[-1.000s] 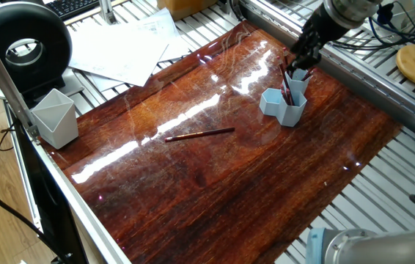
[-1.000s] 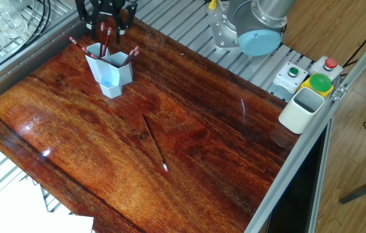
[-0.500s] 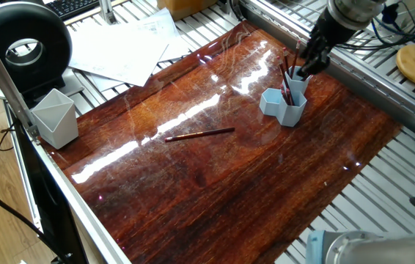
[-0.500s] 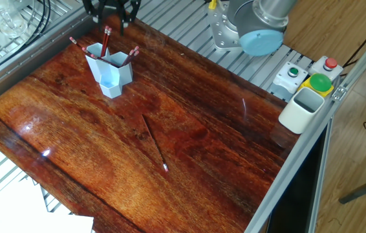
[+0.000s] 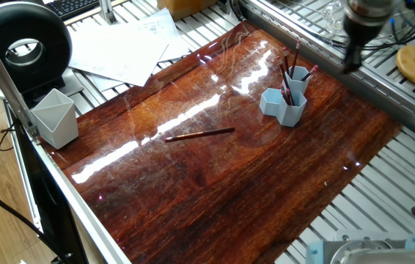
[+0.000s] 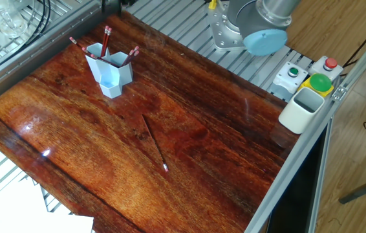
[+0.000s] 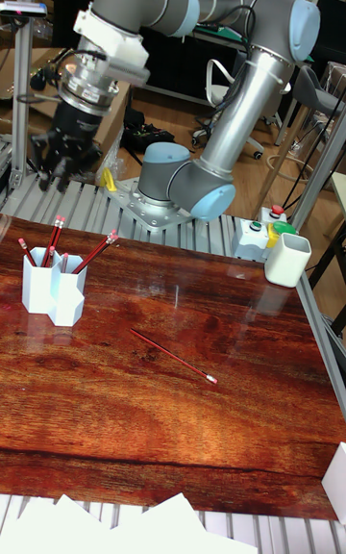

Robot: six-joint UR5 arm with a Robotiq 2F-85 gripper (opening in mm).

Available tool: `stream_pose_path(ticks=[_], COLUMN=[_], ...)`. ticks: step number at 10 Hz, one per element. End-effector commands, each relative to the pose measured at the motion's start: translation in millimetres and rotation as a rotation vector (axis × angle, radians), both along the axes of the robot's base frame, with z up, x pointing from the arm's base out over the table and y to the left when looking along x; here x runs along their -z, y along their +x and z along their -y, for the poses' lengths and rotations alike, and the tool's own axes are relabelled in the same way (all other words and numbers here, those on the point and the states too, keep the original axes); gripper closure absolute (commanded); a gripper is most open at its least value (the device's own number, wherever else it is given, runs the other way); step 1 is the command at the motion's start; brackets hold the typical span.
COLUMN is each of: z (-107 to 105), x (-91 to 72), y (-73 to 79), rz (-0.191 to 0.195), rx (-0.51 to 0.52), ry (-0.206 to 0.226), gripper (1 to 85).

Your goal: Put the pen into the pen holder

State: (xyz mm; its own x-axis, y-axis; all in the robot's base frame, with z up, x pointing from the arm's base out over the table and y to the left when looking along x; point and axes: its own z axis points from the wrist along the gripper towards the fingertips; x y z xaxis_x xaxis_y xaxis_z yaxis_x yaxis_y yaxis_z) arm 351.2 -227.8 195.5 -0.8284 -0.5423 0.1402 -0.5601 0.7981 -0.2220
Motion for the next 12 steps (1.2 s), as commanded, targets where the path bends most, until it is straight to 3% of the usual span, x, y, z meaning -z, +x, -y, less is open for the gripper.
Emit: stream_pose_path(ticks=[1,2,4,5,7,9,10,12], z=[12.8,0.7,13.1,8.5,-2.5,-17.5,-20.8,-47.1], x=[-16.1,-9.9,-14.4,-11.5,-4.2,2.5,4.5,9.1], y=[-65.1,-65.5,-65.3,-60.7,-44.4,-26.5,-8.5,-11.3], rz=[-0.234,-0.223,-0.249,-0.248,-0.197,-0.121,-0.037,-0.047], rx=[0.107,0.155,0.069,0.012,-0.048,-0.042,0.002,0.008], ry=[-0.091,-0.069,-0.11,-0.084,-0.033,0.025,0.036,0.139], gripper=[61.7,84.7,84.7,84.7,84.7,84.7,84.7,84.7])
